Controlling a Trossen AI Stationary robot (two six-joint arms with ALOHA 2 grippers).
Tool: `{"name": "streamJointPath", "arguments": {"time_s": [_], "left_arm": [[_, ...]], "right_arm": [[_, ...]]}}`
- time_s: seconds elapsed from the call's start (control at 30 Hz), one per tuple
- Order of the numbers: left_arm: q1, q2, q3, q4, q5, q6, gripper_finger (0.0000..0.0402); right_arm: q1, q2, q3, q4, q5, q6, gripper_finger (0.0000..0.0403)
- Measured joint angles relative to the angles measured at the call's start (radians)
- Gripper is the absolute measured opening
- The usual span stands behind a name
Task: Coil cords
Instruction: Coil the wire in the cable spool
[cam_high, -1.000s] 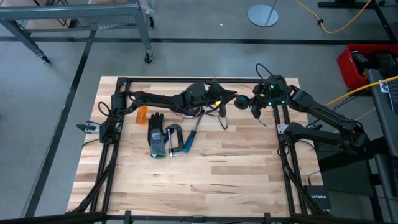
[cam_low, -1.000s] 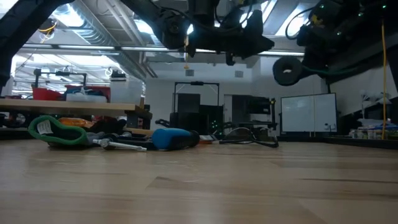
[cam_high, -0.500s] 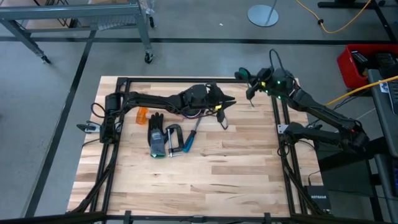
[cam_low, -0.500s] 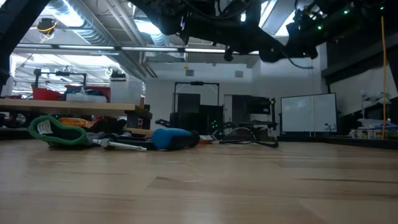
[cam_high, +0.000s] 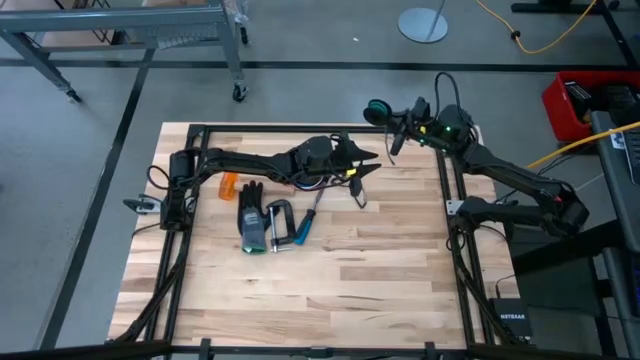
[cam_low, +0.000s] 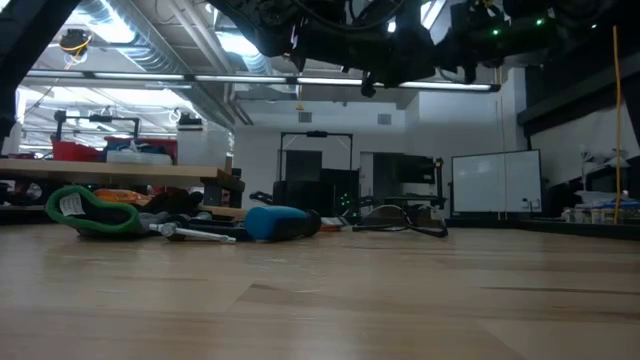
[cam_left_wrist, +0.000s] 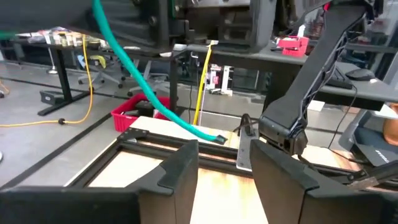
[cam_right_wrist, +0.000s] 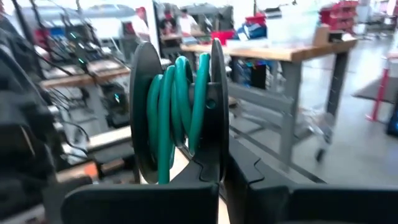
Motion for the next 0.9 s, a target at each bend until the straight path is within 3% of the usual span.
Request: {"name": "streamJointPath", "arguments": {"time_s": [0.3,0.63,0.9], "left_arm": [[0.003,0.000,0.000,0.002,-0.001,0.005,0.0139],[0.009,0.000,0.000,0.001,-0.001,0.014,0.0139],[-0.002,0.000,0.000,0.042,-0.001,0.031,0.0139]], "right_arm": [[0.016,0.072,0.000,0.200,-0.101,0.031,0.0002],[0.125,0.111,0.000,0.299,-0.072,-0.048,0.0002],[0.144,0.112,0.000,0.304,-0.030,-0.053,0.0002]]}}
